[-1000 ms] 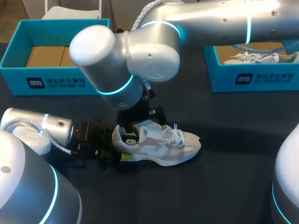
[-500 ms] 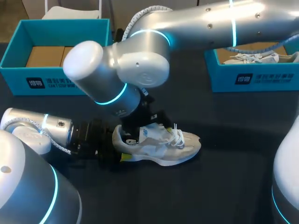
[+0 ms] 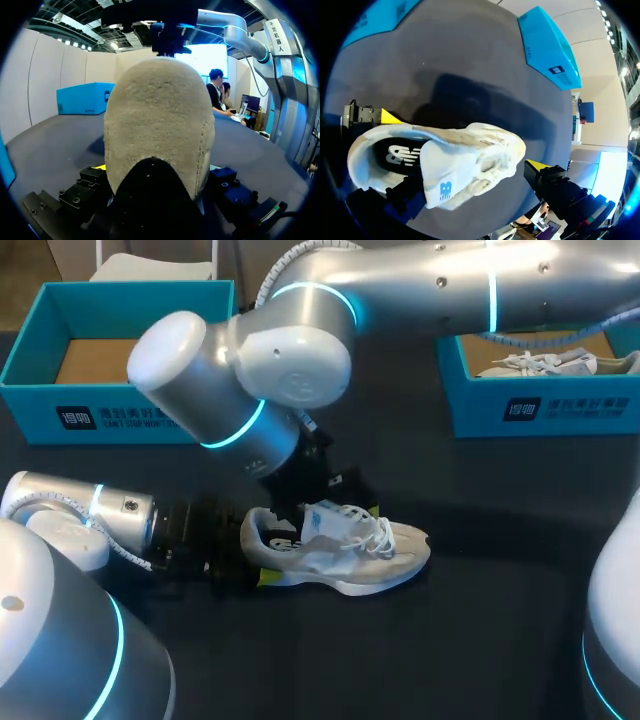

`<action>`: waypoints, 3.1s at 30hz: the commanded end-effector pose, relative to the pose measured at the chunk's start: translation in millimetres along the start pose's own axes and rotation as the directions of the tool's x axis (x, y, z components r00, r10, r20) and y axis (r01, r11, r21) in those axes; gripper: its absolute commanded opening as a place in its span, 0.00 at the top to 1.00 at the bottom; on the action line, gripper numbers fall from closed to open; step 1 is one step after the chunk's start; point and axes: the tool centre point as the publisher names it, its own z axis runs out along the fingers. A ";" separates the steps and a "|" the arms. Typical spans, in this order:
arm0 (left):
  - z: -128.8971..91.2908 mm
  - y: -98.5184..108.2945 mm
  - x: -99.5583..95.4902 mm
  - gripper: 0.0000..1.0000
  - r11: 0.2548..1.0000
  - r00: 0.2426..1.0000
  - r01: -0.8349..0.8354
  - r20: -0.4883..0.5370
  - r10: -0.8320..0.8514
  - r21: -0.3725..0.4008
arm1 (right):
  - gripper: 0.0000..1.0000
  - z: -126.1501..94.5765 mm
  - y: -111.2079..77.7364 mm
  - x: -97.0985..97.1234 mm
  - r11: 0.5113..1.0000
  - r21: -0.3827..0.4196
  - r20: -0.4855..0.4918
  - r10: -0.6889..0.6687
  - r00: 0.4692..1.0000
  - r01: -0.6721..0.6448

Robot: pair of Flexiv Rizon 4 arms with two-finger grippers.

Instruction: Take the shoe out of the shoebox, open the shoe tongue, remove and reinsert the insole, then place the shoe into the shoebox

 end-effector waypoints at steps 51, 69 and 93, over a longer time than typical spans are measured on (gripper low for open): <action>4.5 2.2 0.5 1.00 1.000 1.000 0.001 0.001 -0.001 -0.001 | 1.00 58.5 -5.3 -76.3 0.715 0.111 -0.325 0.683 0.654 -0.690; 4.5 2.2 0.5 1.00 1.000 1.000 0.001 0.001 -0.001 -0.001 | 0.61 108.4 -1.4 -63.3 0.725 0.164 -0.363 0.675 0.643 -0.669; 4.5 2.2 0.5 1.00 1.000 1.000 0.001 0.001 -0.001 -0.001 | 0.00 36.5 -6.3 -87.3 0.753 0.022 -0.372 0.617 0.693 -0.658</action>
